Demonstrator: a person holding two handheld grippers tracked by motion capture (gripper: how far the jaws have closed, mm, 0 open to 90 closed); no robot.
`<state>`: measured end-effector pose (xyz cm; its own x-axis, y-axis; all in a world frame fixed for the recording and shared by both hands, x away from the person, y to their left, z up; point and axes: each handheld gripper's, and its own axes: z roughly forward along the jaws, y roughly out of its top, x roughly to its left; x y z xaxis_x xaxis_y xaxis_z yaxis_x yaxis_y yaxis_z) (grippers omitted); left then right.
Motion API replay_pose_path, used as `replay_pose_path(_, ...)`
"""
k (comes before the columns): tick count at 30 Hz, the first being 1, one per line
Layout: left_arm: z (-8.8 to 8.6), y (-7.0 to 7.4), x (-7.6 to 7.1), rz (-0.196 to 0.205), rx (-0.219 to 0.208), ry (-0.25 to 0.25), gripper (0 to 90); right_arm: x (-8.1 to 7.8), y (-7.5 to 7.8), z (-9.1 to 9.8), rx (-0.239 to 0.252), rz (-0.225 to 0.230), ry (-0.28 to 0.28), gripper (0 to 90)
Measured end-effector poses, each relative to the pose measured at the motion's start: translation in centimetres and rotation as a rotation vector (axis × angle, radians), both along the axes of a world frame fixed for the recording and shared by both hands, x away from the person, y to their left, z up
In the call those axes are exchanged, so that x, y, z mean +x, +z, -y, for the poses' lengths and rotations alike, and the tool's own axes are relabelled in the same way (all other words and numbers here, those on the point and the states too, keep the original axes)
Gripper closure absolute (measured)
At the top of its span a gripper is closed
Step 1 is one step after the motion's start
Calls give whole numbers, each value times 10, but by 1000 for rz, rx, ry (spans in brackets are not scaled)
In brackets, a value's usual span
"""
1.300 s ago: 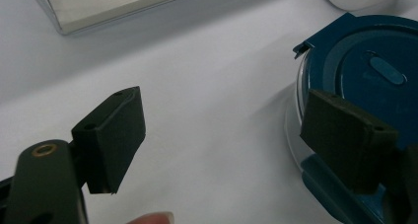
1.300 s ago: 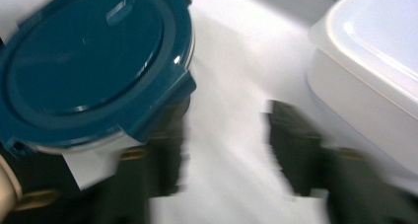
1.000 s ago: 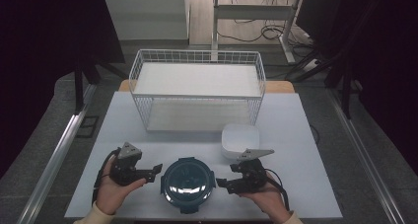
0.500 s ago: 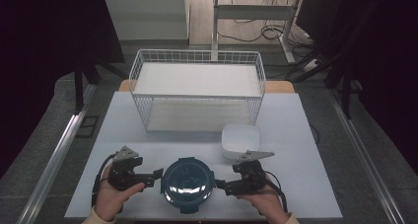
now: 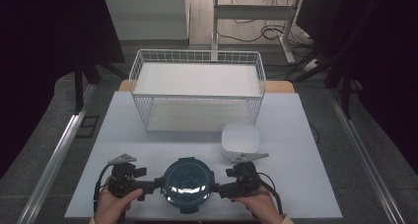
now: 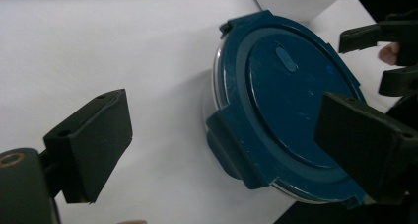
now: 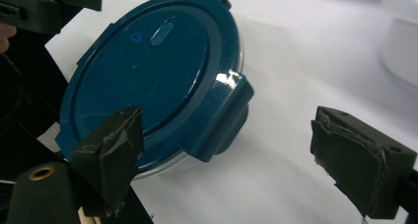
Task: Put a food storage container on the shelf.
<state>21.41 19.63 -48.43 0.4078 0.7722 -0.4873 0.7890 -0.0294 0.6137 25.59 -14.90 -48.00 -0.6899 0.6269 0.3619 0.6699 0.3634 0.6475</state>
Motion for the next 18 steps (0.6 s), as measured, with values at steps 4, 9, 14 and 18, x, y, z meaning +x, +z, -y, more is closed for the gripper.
replay_pose_path(4, 0, -5, -1, -34, -58, 2, 68, 0, -3, -6, 32, -45, -15, 108)
replay_pose_path(9, 3, -15, 3, -87, -90, -13, 81, 2, -7, -12, 61, -81, -26, 105)
replay_pose_path(14, 5, -26, 5, -145, -146, -24, 122, 3, -15, -20, 72, -128, -33, 96)
replay_pose_path(18, 8, -31, 6, -164, -167, -25, 143, 6, -21, -24, 94, -161, -40, 99)
